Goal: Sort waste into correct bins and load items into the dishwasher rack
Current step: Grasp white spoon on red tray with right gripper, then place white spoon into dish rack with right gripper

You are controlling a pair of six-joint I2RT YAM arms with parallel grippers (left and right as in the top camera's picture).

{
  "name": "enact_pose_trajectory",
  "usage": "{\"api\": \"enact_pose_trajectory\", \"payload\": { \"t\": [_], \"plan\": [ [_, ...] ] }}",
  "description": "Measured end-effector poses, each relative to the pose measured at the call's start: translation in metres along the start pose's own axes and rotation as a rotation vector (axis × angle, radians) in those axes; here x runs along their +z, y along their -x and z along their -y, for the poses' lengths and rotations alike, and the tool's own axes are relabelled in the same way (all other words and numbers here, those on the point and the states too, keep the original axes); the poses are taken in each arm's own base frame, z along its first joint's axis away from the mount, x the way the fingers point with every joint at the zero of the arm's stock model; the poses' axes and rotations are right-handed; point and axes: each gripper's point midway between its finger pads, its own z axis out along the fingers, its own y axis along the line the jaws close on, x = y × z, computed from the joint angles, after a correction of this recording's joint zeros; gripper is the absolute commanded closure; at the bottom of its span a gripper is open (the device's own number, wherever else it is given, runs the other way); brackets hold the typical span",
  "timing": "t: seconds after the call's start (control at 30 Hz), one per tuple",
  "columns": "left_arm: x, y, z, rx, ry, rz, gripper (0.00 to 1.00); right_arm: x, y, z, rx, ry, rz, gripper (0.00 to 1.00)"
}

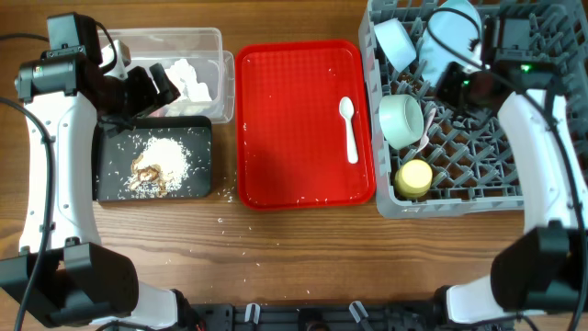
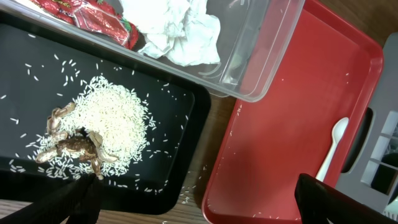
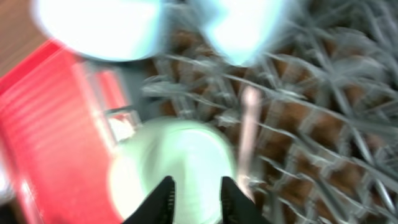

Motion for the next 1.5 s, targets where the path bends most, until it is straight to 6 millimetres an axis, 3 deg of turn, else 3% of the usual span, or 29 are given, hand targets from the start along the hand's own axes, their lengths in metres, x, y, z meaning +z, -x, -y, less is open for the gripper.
{"api": "enact_pose_trajectory", "payload": {
  "t": [0.03,0.07,0.1,0.17,0.23,0.33,0.37,0.5,0.63,0.7,0.77,0.9,0.97,1.03,1.07,1.1,1.13,1.17,1.2,1.27,1.3,1.33,1.37,1.43,1.47,1.5],
  "plan": [
    [0.0,0.0,0.0,0.0,0.0,0.0,0.0,-0.013,-0.007,-0.044,-0.133,0.081,0.032,0.55],
    [0.0,0.0,0.0,0.0,0.0,0.0,0.0,-0.026,-0.029,-0.108,-0.323,0.168,0.061,0.51],
    [0.0,0.0,0.0,0.0,0.0,0.0,0.0,-0.028,-0.037,-0.124,-0.372,0.186,0.069,0.51],
    [0.0,0.0,0.0,0.0,0.0,0.0,0.0,-0.013,-0.079,-0.178,-0.534,0.2,0.055,0.5],
    [0.0,0.0,0.0,0.0,0.0,0.0,0.0,0.025,-0.094,-0.185,-0.563,0.144,0.012,0.5],
    [0.0,0.0,0.0,0.001,0.0,0.001,0.0,0.092,-0.1,-0.164,-0.539,0.021,-0.054,0.5],
    [0.0,0.0,0.0,0.0,0.0,0.0,0.0,0.129,-0.113,-0.144,-0.533,-0.065,-0.119,0.5],
    [0.0,0.0,0.0,0.0,0.0,0.0,0.0,0.162,-0.113,-0.111,-0.487,-0.151,-0.171,0.5],
    [0.0,0.0,0.0,0.0,0.0,0.0,0.0,0.177,-0.103,-0.083,-0.439,-0.199,-0.187,0.54],
    [0.0,0.0,0.0,0.0,0.0,0.0,0.0,0.178,-0.103,-0.085,-0.447,-0.193,-0.19,0.79],
    [0.0,0.0,0.0,0.0,0.0,0.0,0.0,0.179,-0.108,-0.088,-0.455,-0.164,-0.211,0.94],
    [0.0,0.0,0.0,0.0,0.0,0.0,0.0,0.175,-0.118,-0.09,-0.464,-0.141,-0.264,0.96],
    [0.0,0.0,0.0,0.0,0.0,0.0,0.0,0.16,-0.126,-0.086,-0.475,-0.145,-0.312,0.96],
    [0.0,0.0,0.0,0.0,-0.001,0.002,0.0,0.109,-0.111,-0.1,-0.487,-0.093,-0.259,0.95],
    [0.0,0.0,0.0,0.0,-0.001,0.001,0.0,0.038,-0.085,-0.124,-0.485,0.013,-0.112,0.95],
    [0.0,0.0,0.0,0.0,0.0,0.001,0.0,-0.002,-0.072,-0.134,-0.483,0.069,-0.023,0.95],
    [0.0,0.0,0.0,0.001,0.0,0.001,0.0,-0.047,-0.057,-0.132,-0.457,0.109,0.077,0.95],
    [0.0,0.0,0.0,0.0,0.0,0.001,0.0,-0.084,-0.04,-0.118,-0.411,0.109,0.172,0.96],
    [0.0,0.0,0.0,0.0,-0.001,0.001,0.0,-0.099,-0.029,-0.091,-0.313,0.038,0.207,0.96],
    [0.0,0.0,0.0,0.0,-0.001,0.002,0.0,-0.102,-0.004,-0.024,-0.079,-0.137,0.242,0.95],
    [0.0,0.001,0.0,0.001,-0.001,0.002,0.0,-0.089,0.015,0.021,0.074,-0.238,0.247,0.94],
    [0.0,0.001,0.0,0.001,-0.001,0.002,0.0,-0.076,0.019,0.045,0.138,-0.295,0.228,0.84],
    [0.0,0.001,0.0,0.001,-0.001,0.002,0.0,-0.056,0.019,0.061,0.181,-0.327,0.184,0.68],
    [0.0,0.001,0.0,0.001,-0.001,0.003,0.0,-0.008,0.012,0.087,0.213,-0.386,0.062,0.6],
    [0.0,0.001,0.0,0.001,-0.001,0.002,0.0,0.011,0.003,0.088,0.207,-0.384,0.001,0.58],
    [0.0,0.001,0.0,0.001,-0.001,0.002,0.0,0.013,0.002,0.085,0.198,-0.365,-0.011,0.57]
  ]
}}
